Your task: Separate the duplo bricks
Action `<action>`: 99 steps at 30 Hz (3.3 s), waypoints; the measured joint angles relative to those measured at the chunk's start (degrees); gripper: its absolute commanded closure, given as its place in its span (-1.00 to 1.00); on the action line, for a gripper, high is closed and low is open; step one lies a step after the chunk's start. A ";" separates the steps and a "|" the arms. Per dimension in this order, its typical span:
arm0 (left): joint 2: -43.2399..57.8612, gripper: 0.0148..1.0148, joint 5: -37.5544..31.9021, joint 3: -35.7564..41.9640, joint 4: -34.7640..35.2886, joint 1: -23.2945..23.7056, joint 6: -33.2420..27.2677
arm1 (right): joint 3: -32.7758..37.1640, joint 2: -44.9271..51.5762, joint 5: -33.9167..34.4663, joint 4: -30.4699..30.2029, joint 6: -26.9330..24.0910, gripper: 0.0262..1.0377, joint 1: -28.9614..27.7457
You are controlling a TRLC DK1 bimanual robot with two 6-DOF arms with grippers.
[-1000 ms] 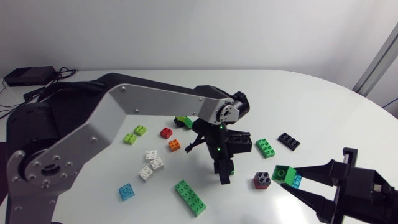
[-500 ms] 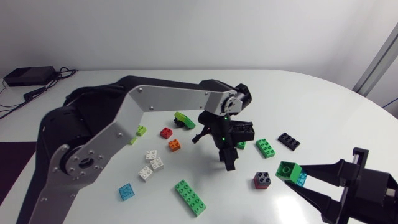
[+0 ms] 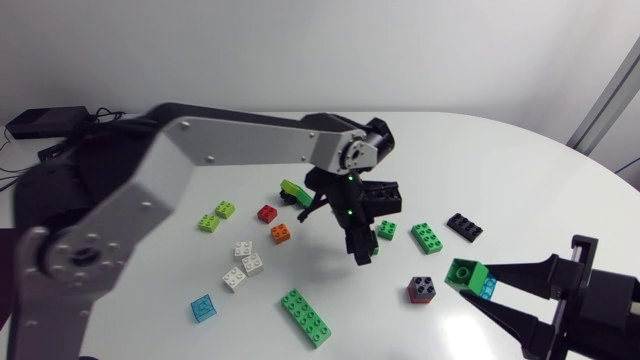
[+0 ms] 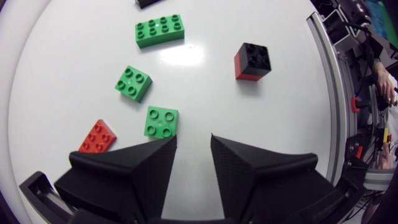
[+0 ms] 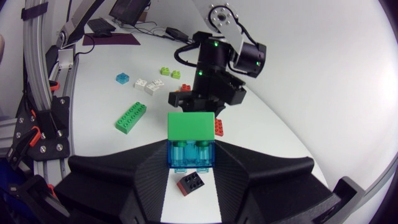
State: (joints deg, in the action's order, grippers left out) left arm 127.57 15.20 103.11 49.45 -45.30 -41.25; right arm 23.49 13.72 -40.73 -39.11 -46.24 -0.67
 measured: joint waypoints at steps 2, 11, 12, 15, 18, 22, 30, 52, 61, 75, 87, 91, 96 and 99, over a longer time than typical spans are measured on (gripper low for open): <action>-6.47 -0.45 0.66 -5.60 -2.08 0.22 -0.81 | 0.44 0.44 0.02 0.02 0.00 0.52 0.85; -23.82 -0.51 2.38 -16.13 -3.39 -2.93 -4.76 | 0.72 5.99 0.17 1.66 -0.02 0.52 3.93; -24.41 -0.51 2.56 -16.81 -3.39 -3.52 -5.11 | 0.72 6.69 0.20 2.08 0.00 0.52 4.57; -25.29 -0.51 3.50 -18.16 -3.37 -4.92 -5.64 | 0.72 8.17 0.20 2.49 0.04 0.52 6.82; -25.75 -0.51 4.00 -18.43 -3.37 -5.81 -5.68 | 0.72 9.81 0.24 4.39 0.44 0.52 8.57; -26.56 -0.51 4.17 -18.45 -3.39 -6.95 -5.68 | 0.72 11.74 1.84 6.58 1.42 0.52 11.85; -27.96 -0.51 5.57 -18.45 -3.39 -9.11 -5.64 | 0.61 14.58 3.72 10.91 3.72 0.52 16.55; -28.37 0.08 8.07 -18.49 -4.48 -10.93 -5.20 | 0.22 16.87 5.81 15.37 8.37 0.52 21.35; -29.40 0.63 8.17 -21.03 -6.78 -11.34 -5.73 | -0.02 16.87 6.69 15.12 11.58 0.41 22.58; -32.89 0.63 16.24 -23.63 -12.11 -6.16 -0.74 | 0.00 10.80 6.34 11.26 12.24 -0.83 21.09; -39.74 0.63 30.64 -38.45 -32.94 1.11 11.13 | 1.53 21.09 -15.98 19.78 14.58 -0.81 2.14; -39.95 0.63 33.77 -40.61 -37.09 4.46 14.34 | 4.52 27.56 -21.51 20.28 15.06 -0.79 -1.84; -39.93 0.63 36.44 -40.98 -38.82 6.45 16.48 | 7.96 32.79 -25.11 20.79 15.43 -0.75 -1.64; -39.93 0.63 38.34 -40.98 -40.52 6.64 18.32 | 9.42 36.06 -27.06 21.24 15.43 -0.74 -1.53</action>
State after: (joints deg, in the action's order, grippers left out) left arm 87.64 53.54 62.13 8.93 -38.65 -22.94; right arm 32.91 49.78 -67.79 -17.87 -30.81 -2.20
